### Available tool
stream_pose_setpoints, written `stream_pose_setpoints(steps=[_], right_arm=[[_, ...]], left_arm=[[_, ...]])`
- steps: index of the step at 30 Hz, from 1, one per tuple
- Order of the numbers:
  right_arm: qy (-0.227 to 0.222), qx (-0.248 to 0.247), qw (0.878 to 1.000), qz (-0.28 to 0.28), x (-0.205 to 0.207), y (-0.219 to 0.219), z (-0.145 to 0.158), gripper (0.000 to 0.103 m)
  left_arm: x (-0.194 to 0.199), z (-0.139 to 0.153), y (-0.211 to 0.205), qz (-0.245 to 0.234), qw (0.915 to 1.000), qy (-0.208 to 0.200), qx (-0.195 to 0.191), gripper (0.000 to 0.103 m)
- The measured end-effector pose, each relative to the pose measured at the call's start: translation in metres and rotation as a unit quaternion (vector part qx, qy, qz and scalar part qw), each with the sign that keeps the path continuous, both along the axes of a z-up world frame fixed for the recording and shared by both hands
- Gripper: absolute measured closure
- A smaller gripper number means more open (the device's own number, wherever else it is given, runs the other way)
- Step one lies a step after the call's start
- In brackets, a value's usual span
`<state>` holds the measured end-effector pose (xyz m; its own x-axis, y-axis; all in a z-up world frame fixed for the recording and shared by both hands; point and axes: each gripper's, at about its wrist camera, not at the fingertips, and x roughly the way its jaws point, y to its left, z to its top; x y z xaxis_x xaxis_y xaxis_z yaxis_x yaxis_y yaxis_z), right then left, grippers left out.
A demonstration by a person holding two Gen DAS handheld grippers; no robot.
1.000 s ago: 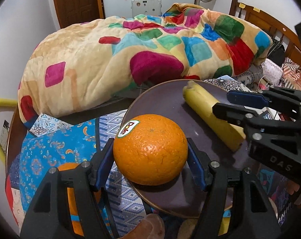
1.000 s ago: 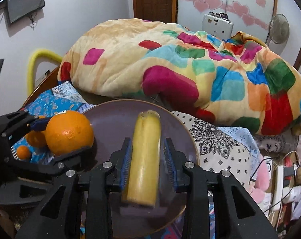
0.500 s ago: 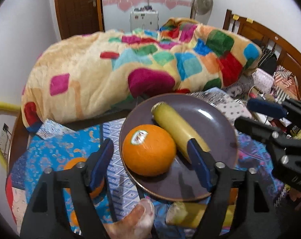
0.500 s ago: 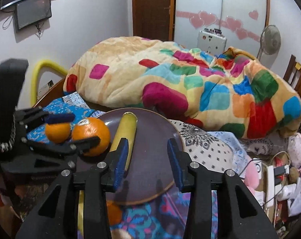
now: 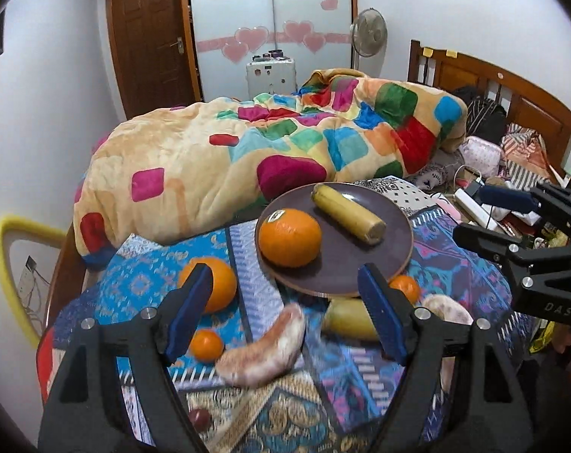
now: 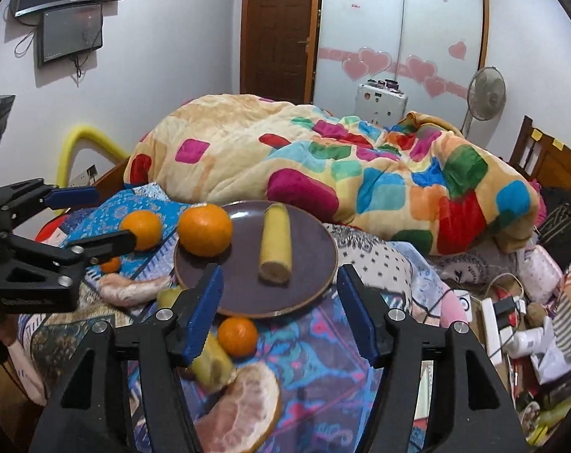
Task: Organize fruits
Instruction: 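Lift both tools away from the plate toward the remaining fruit, then grasp the pink pomelo segment with right tool while left grasps the pale pomelo piece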
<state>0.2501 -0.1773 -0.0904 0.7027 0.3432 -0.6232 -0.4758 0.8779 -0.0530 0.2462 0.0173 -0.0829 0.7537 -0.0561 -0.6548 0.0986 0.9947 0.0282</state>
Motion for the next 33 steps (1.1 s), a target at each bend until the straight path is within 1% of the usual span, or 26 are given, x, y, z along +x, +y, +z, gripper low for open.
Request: stream_pose_setpoints(steps=[2, 4, 6, 8, 15, 19, 23, 26, 30, 33], right_arm=[[0.000, 0.001, 1.000, -0.003, -0.009, -0.002, -0.003, 0.042], [0.003, 0.000, 1.000, -0.007, -0.017, -0.003, -0.009, 0.037], [0.007, -0.001, 1.000, -0.011, -0.024, -0.005, -0.019, 0.035], [0.012, -0.004, 1.000, -0.013, -0.032, -0.006, -0.028, 0.035], [0.044, -0.015, 0.999, -0.017, -0.046, -0.005, -0.066, 0.035], [0.050, -0.029, 0.998, -0.018, -0.050, -0.001, -0.080, 0.035], [0.055, -0.037, 0.998, -0.016, -0.051, -0.002, -0.090, 0.035], [0.056, -0.035, 0.998, -0.014, -0.053, -0.007, -0.089, 0.036], [0.053, -0.047, 0.997, -0.015, -0.054, -0.015, -0.089, 0.036], [0.057, -0.050, 0.997, -0.020, -0.052, -0.023, -0.089, 0.038]], left_arm=[[-0.010, -0.002, 0.005, 0.002, 1.0000, -0.001, -0.007, 0.024], [-0.018, -0.007, 0.010, -0.001, 0.9999, 0.009, -0.014, 0.024], [-0.023, -0.015, 0.014, 0.002, 0.9996, 0.024, -0.016, 0.024], [-0.028, -0.025, 0.019, 0.009, 0.9992, 0.037, -0.013, 0.024], [-0.033, -0.056, 0.037, 0.015, 0.9967, 0.070, -0.038, 0.024], [-0.028, -0.069, 0.034, 0.004, 0.9969, 0.076, -0.021, 0.025], [-0.019, -0.075, 0.030, -0.018, 0.9963, 0.081, -0.022, 0.025], [-0.010, -0.079, 0.024, -0.033, 0.9957, 0.086, -0.008, 0.026], [0.003, -0.087, 0.021, -0.049, 0.9938, 0.099, 0.010, 0.026], [0.011, -0.095, 0.020, -0.056, 0.9915, 0.117, 0.012, 0.026]])
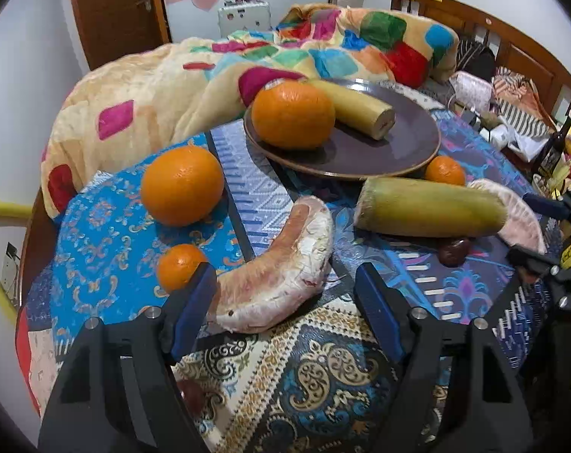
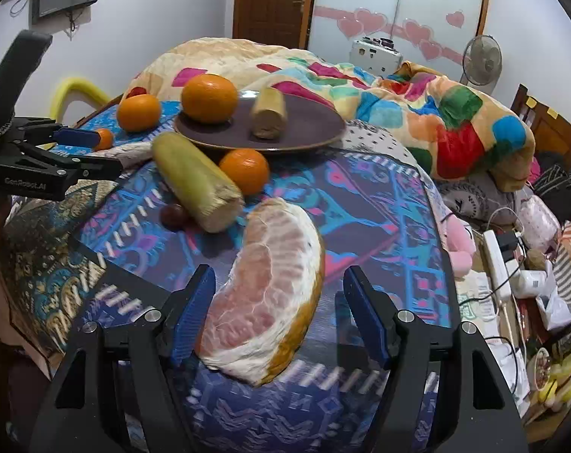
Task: Organize fruits
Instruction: 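Grasp the pink pomelo segment with right tool while left grasps the pale pomelo piece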
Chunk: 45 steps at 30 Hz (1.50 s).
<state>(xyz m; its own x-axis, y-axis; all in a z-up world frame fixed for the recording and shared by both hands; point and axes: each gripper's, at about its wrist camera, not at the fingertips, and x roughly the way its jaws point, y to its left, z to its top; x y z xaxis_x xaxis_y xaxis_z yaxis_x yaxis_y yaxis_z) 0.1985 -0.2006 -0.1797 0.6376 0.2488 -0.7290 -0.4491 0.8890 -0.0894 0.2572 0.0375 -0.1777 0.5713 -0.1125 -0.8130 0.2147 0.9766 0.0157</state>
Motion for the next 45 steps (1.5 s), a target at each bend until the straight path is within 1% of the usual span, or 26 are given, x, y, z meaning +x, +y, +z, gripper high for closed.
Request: stream_pose_setpoints(steps=[2, 4, 7, 10, 12, 14, 16, 19, 23, 26, 28, 29, 31, 32, 33, 37, 39, 41, 43, 45], right_arm=[[0.005, 0.005, 1.000, 0.000, 0.002, -0.005, 0.000, 0.040], [0.011, 0.013, 1.000, 0.002, 0.005, -0.007, -0.001, 0.046], [0.017, 0.020, 1.000, 0.005, 0.011, -0.004, -0.003, 0.051], [0.017, 0.027, 0.999, 0.003, 0.016, -0.004, -0.004, 0.053], [0.019, 0.032, 0.999, 0.005, 0.016, -0.005, -0.004, 0.054], [0.017, 0.031, 0.999, 0.006, 0.015, -0.007, -0.004, 0.055], [0.015, 0.029, 0.999, 0.007, 0.012, -0.009, -0.004, 0.055], [0.016, 0.030, 0.999, 0.009, 0.011, -0.013, -0.003, 0.056], [0.020, 0.028, 0.999, 0.012, 0.013, -0.013, -0.003, 0.055], [0.025, 0.031, 0.999, 0.018, 0.016, -0.013, -0.004, 0.055], [0.026, 0.034, 0.999, 0.020, 0.018, -0.013, -0.004, 0.055], [0.025, 0.033, 0.999, 0.021, 0.020, -0.013, -0.004, 0.055], [0.022, 0.033, 0.999, 0.023, 0.021, -0.011, -0.005, 0.056], [0.020, 0.033, 0.999, 0.023, 0.021, -0.011, -0.005, 0.056], [0.017, 0.035, 0.999, 0.022, 0.022, -0.010, -0.006, 0.056], [0.012, 0.040, 0.999, 0.020, 0.024, -0.011, -0.006, 0.057], [0.011, 0.041, 0.999, 0.018, 0.025, -0.011, -0.005, 0.057], [0.011, 0.042, 0.999, 0.017, 0.027, -0.011, -0.004, 0.058], [0.010, 0.043, 0.999, 0.015, 0.027, -0.012, -0.004, 0.058], [0.010, 0.043, 0.999, 0.014, 0.027, -0.013, -0.003, 0.058]], left_arm=[[0.002, -0.003, 0.001, 0.000, 1.0000, 0.004, 0.000, 0.028], [0.002, -0.002, 0.000, -0.002, 1.0000, 0.007, 0.004, 0.028], [0.000, 0.000, 0.001, 0.000, 0.9998, 0.018, 0.005, 0.033], [-0.005, 0.004, 0.004, -0.001, 0.9993, 0.035, -0.010, 0.036], [-0.012, 0.007, 0.005, -0.004, 0.9987, 0.047, -0.020, 0.039], [-0.018, 0.009, 0.002, -0.006, 0.9985, 0.053, -0.017, 0.043], [-0.026, 0.011, 0.000, -0.013, 0.9980, 0.057, -0.024, 0.044], [-0.031, 0.012, -0.004, -0.014, 0.9982, 0.055, -0.020, 0.045], [-0.021, 0.010, -0.002, 0.006, 0.9985, 0.052, -0.018, 0.045], [-0.006, 0.005, 0.004, 0.023, 0.9976, 0.058, -0.031, 0.045], [0.004, -0.002, 0.009, 0.031, 0.9960, 0.068, -0.049, 0.045], [0.006, -0.002, 0.010, 0.032, 0.9964, 0.060, -0.051, 0.046], [0.010, -0.002, 0.008, 0.031, 0.9969, 0.053, -0.049, 0.056], [0.011, -0.002, 0.008, 0.032, 0.9970, 0.052, -0.049, 0.056], [0.013, -0.002, 0.007, 0.032, 0.9972, 0.049, -0.048, 0.061], [0.015, -0.001, 0.008, 0.031, 0.9972, 0.046, -0.049, 0.063], [0.013, 0.002, 0.007, 0.035, 0.9975, 0.038, -0.048, 0.065], [0.008, 0.007, 0.008, 0.036, 0.9975, 0.024, -0.056, 0.068], [0.004, 0.013, 0.008, 0.038, 0.9976, 0.009, -0.056, 0.077], [0.002, 0.019, 0.009, 0.038, 0.9975, 0.005, -0.060, 0.080]])
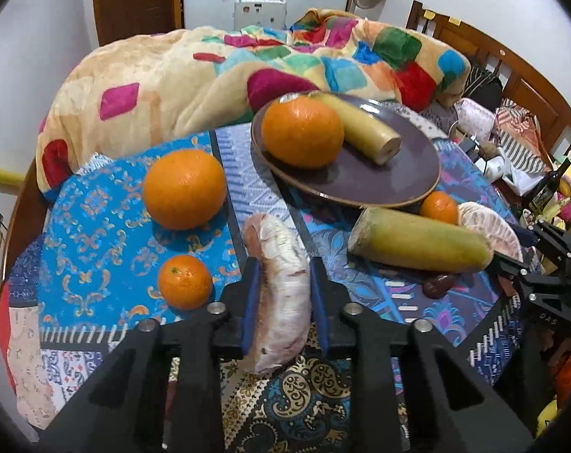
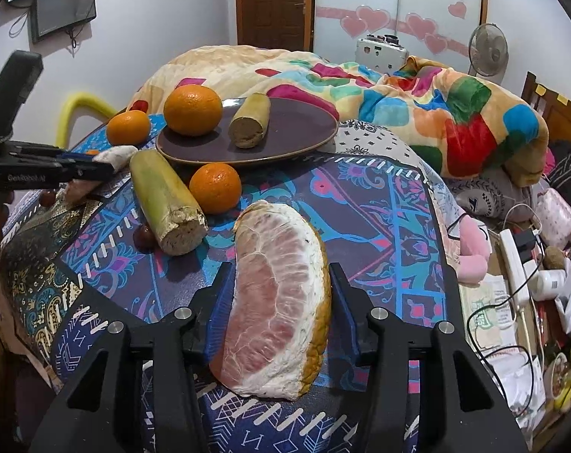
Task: Organize fruits
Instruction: 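Grasp the pink pomelo segment with right tool while left grasps the pale pomelo piece, then carry both pomelo pieces onto the purple plate and open both tools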
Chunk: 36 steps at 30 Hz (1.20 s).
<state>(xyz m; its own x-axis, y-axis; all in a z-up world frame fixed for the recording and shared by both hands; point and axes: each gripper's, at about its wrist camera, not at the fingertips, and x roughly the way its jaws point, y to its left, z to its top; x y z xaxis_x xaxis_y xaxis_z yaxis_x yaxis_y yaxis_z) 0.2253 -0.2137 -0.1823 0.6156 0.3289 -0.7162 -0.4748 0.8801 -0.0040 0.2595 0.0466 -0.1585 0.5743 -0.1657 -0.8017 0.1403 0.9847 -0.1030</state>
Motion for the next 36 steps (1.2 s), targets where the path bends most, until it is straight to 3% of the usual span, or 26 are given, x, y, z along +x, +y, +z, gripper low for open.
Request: stream_pose_setpoints(steps=[18, 28, 36], right_arm=[[-0.048, 0.038, 0.998, -0.019, -0.008, -0.014, 0.047, 0.058], [-0.082, 0.062, 0.994, -0.026, 0.013, -0.011, 0.079, 0.058], [-0.084, 0.067, 0.994, -0.022, 0.037, 0.001, 0.078, 0.058]], left_arm=[[-0.020, 0.057, -0.015, -0.004, 0.9978, -0.066, -0.007, 0.082], [0.002, 0.078, -0.035, -0.008, 0.9953, -0.095, -0.017, 0.082], [0.035, 0.079, -0.045, -0.007, 0.9951, -0.094, -0.032, 0.082]])
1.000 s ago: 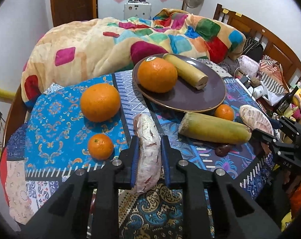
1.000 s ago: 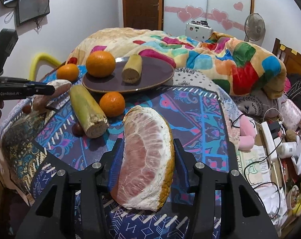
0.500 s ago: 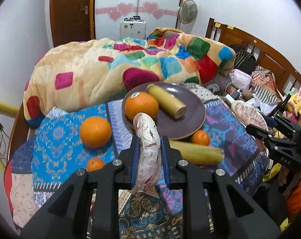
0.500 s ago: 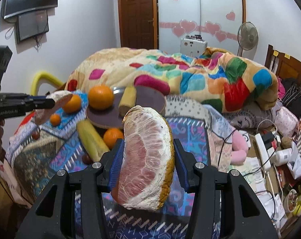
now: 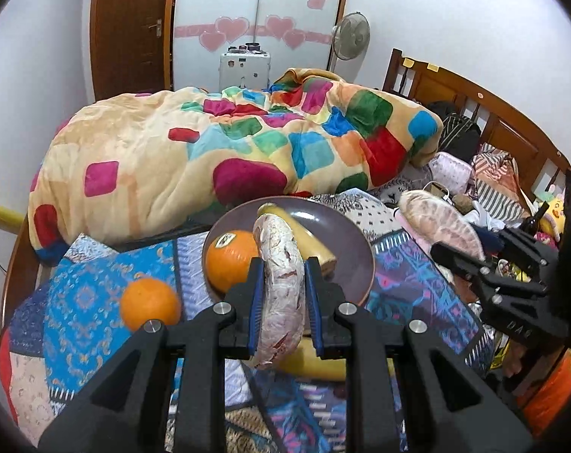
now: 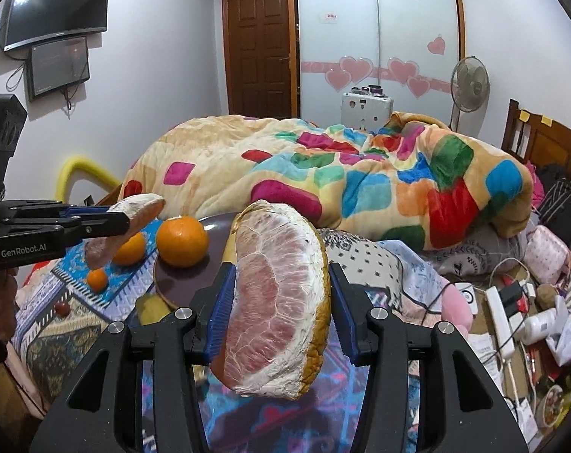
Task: Organize fruits
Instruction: 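Carry both pomelo pieces onto the purple plate and open both tools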
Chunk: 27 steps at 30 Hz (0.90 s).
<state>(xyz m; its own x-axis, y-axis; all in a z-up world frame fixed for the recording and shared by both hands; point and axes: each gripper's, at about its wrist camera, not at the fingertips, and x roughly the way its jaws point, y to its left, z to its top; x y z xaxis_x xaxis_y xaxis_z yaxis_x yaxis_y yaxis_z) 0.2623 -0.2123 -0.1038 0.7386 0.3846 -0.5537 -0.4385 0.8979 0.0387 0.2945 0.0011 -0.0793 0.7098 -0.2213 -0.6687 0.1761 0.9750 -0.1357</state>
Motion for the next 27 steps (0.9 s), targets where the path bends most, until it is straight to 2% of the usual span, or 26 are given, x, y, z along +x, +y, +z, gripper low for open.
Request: stream_pose_setpoints(steps=[10, 19, 27], right_arm=[[0.017, -0.016, 1.000, 0.002, 0.047, 0.015, -0.015, 0.058], [0.058, -0.043, 0.997, 0.013, 0.090, 0.028, -0.034, 0.058], [0.077, -0.066, 0.994, 0.029, 0.108, 0.045, -0.043, 0.058]], left_arm=[[0.043, -0.003, -0.012, 0.003, 0.9999, 0.011, -0.011, 0.082], [0.084, -0.021, -0.027, 0.013, 0.9993, 0.036, 0.003, 0.082], [0.099, -0.033, -0.034, 0.012, 0.9990, 0.042, 0.009, 0.082]])
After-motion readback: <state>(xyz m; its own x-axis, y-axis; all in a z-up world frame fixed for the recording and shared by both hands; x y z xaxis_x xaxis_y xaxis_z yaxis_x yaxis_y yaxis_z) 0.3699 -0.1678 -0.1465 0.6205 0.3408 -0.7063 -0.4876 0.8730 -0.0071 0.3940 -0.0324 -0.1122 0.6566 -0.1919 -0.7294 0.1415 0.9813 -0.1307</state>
